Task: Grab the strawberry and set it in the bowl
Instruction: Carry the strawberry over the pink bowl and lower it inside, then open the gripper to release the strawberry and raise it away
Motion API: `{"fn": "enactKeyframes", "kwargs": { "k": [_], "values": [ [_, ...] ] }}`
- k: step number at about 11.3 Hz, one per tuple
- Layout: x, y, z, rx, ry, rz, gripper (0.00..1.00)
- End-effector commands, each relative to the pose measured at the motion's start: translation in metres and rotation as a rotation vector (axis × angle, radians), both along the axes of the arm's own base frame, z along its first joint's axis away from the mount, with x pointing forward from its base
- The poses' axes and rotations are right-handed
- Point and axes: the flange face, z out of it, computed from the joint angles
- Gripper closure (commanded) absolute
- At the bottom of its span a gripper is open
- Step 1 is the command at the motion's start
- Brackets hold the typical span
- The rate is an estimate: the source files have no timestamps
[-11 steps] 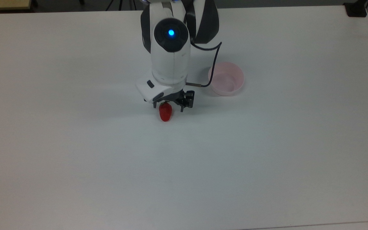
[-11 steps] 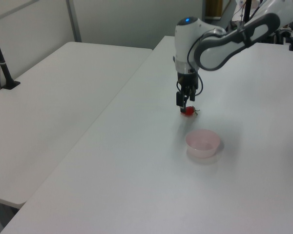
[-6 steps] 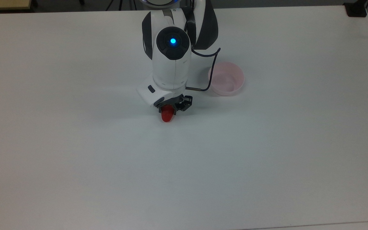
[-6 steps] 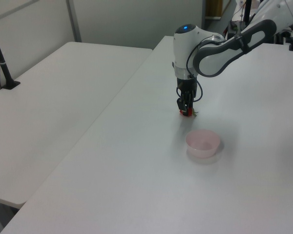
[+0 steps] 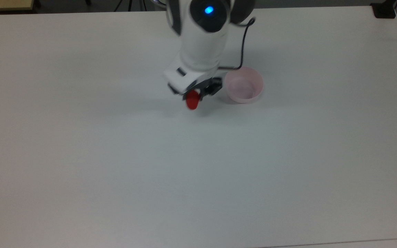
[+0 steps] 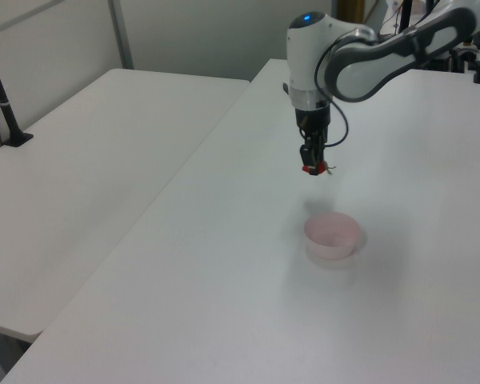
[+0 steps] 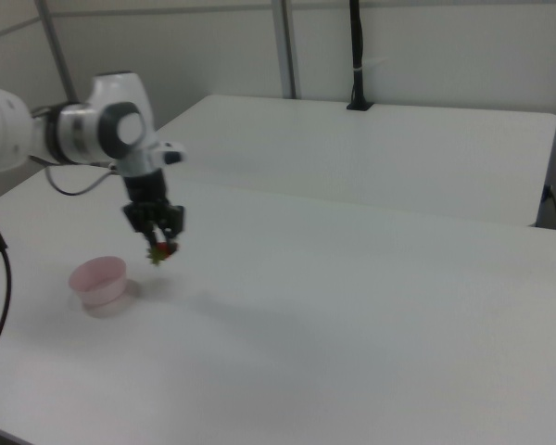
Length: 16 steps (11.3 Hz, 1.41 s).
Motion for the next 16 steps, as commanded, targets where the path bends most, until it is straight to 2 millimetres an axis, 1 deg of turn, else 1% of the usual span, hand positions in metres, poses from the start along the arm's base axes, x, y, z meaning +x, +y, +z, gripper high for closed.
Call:
{"fn": "enactKeyframes", "kwargs": {
  "k": [1, 2, 3, 4, 5, 6, 7, 8, 9, 10, 12, 14, 15, 16],
  "values": [
    [-0.048, 0.071, 0.011, -0.023, 0.093, 0.111, 0.79],
    [-0.058, 0.098, 0.006, -0.019, 0.101, 0.114, 0.77],
    [-0.064, 0.115, 0.001, -0.024, 0.102, 0.110, 0.68],
    [-0.067, 0.125, -0.002, -0.025, 0.103, 0.123, 0.51],
    [-0.066, 0.127, -0.007, -0.023, 0.107, 0.124, 0.36],
    [-0.068, 0.133, -0.004, -0.020, 0.101, 0.119, 0.00],
    [-0.068, 0.132, 0.010, -0.019, 0.081, 0.110, 0.00],
    [-0.061, 0.125, 0.029, -0.009, 0.049, 0.095, 0.00],
    [-0.058, 0.112, 0.049, -0.007, 0.017, 0.079, 0.00],
    [-0.055, 0.089, 0.070, -0.005, -0.005, 0.043, 0.00],
    [-0.050, 0.038, 0.102, -0.006, -0.045, -0.039, 0.00],
    [-0.043, -0.022, 0.127, -0.004, -0.084, -0.137, 0.00],
    [-0.045, -0.048, 0.140, -0.006, -0.098, -0.172, 0.00],
    [-0.049, -0.068, 0.150, -0.012, -0.080, -0.174, 0.00]
  ]
}}
